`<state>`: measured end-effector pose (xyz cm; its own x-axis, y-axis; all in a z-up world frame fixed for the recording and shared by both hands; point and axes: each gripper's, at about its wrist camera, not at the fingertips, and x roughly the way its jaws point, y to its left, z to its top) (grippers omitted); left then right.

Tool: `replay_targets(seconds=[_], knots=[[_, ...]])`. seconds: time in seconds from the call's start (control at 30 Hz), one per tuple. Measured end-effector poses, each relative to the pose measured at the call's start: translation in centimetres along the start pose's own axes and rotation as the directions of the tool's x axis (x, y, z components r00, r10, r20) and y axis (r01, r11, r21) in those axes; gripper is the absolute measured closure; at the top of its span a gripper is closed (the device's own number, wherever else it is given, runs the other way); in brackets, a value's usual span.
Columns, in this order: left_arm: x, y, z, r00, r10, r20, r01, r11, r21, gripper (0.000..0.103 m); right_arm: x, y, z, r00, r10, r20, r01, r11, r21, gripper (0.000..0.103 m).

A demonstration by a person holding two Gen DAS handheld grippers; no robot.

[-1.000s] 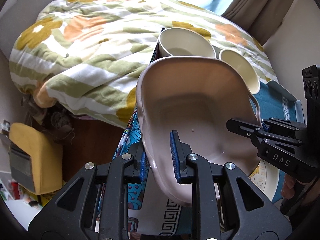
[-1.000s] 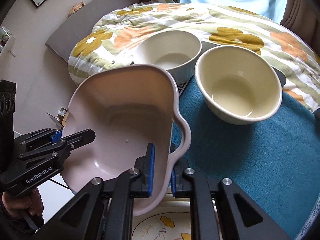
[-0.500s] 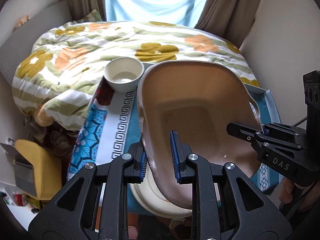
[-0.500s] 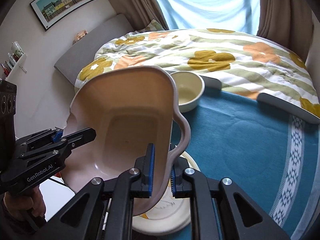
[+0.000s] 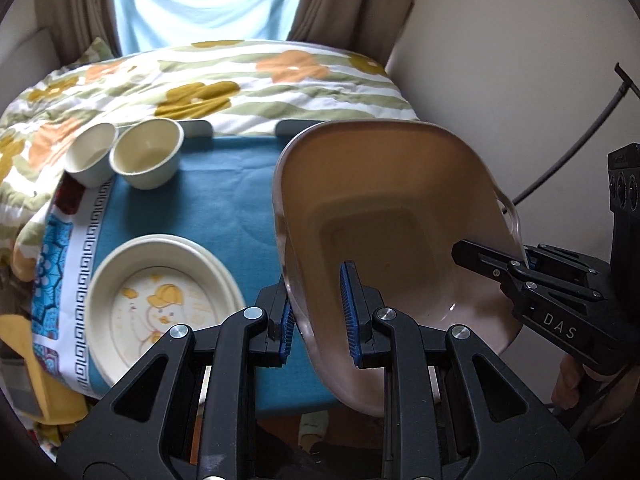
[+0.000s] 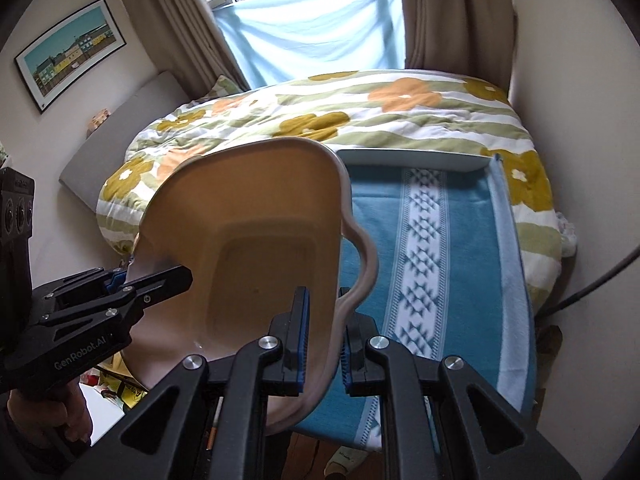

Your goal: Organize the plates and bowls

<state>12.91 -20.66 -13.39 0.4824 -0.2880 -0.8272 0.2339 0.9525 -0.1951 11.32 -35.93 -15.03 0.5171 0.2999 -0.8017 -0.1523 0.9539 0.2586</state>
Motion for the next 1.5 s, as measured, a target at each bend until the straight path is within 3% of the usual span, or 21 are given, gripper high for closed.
replay_targets(seconds=[0.3,0.53,0.93,1.37,1.43,1.5], knots=[[8.1,-4.9,-0.9,0.991,-0.07,-0.11,0.077,0.995,0.057,0.084,3.2,-7.4,-2.6,0.996,-0.049,-0.074,0.057,0.991,0.118,0.091],[12.6,-5.4,-1.6,0.986,-0.045,-0.16,0.059,0.995,0.084,0.085,5.9,-10.8,-4.6,0.995,-0.02,-0.093,0.036,0.983,0.177,0.091],[14.4,-4.9,-2.4,0.987,-0.034,-0.159,0.05,0.994,0.1,0.084,7.7,-12.6,-5.8,0.994,0.046,-0.096,-0.022,0.971,0.239,0.091],[16.0,-4.9,-2.9,0.972,-0.009,-0.236,0.029,0.996,0.08,0.083,8.0,-12.9,-5.8,0.993,0.085,-0.08,-0.06,0.959,0.278,0.091],[16.1,-5.0,-3.0,0.971,-0.001,-0.238,0.022,0.996,0.086,0.082,8.0,-12.8,-5.8,0.994,0.084,-0.071,-0.061,0.958,0.28,0.088],[16.4,-5.2,-3.0,0.97,0.006,-0.241,0.017,0.996,0.091,0.08,8.0,-12.9,-5.9,0.995,0.084,-0.06,-0.063,0.954,0.292,0.067]])
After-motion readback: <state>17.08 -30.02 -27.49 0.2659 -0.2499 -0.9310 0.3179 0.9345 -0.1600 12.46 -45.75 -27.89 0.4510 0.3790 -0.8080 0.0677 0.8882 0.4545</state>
